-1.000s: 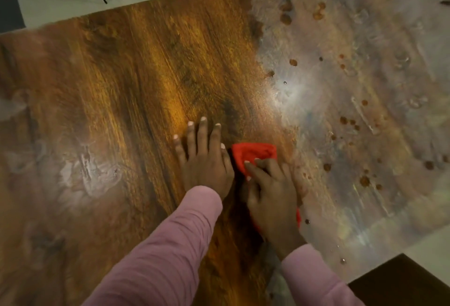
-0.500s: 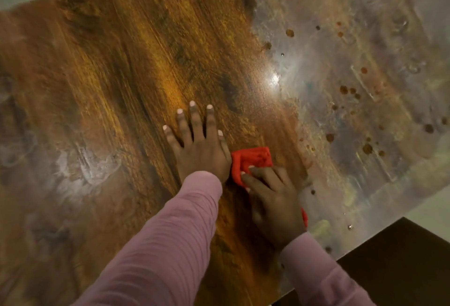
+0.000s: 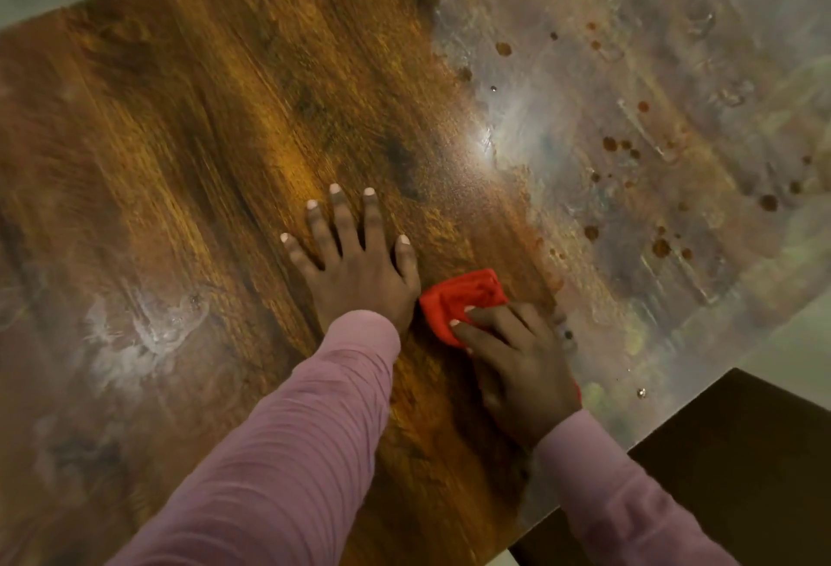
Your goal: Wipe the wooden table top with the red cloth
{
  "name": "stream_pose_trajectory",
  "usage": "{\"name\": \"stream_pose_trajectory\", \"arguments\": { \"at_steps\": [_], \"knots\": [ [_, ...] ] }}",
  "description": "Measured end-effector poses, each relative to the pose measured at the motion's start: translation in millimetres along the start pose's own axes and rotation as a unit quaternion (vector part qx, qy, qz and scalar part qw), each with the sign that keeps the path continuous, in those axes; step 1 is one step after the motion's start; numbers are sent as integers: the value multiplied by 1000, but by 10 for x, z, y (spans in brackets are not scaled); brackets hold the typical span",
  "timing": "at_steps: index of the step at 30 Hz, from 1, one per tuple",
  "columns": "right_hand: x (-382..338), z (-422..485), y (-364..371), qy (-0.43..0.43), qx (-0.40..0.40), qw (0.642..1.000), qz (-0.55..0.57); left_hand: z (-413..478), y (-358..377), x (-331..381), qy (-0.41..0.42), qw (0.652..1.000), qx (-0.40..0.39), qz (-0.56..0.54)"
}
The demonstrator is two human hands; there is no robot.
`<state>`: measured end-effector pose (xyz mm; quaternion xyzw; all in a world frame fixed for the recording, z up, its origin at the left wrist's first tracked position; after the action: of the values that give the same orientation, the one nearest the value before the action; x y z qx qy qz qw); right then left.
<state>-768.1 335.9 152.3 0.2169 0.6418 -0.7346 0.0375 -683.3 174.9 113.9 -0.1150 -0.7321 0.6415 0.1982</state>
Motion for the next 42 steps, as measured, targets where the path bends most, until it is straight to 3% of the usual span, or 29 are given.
{"name": "stream_pose_trajectory", "arguments": {
  "at_steps": [2,6,8,12,15,20,22,30,38,42],
  "knots": [
    [212,68,-60,9,7,1000,-18,0,0,5,4,1000,-2,2],
    [589,236,-207,158,96,983,-20,1,16,-6,3,1000,-9,-5],
    [446,184,-166,186,109,976,-6,-1,17,2,1,1000,-8,-3],
    [-118,-191,45,41,-3,999,21,-4,8,12,2,1000,2,1],
    [-39,-250,12,-20,-44,998,27,-15,6,11,5,1000,2,1],
    [487,-83,-221,154,68,986,-21,-15,0,8,5,1000,3,1],
    [417,-123,-175,195,72,978,-10,-15,4,2,4,1000,2,0],
    [-231,-531,55,42,-6,998,48,-26,-21,22,0,1000,8,7],
    [-303,-522,82,91,8,995,30,2,-22,8,-5,1000,4,-3],
    [-409,-628,-78,122,32,991,46,-184,-108,46,25,999,44,-14]
  ]
}}
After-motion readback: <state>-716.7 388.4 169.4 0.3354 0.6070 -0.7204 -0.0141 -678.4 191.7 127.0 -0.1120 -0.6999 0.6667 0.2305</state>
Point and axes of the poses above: each hand's wrist, its own z-axis towards the middle knuckle, its own y-axis out of the palm, x = y × z, the point moved 5 cm from there along z, towards the middle knuckle, and after that the axes turned 4 degrees about y, right-handed, at the moved point
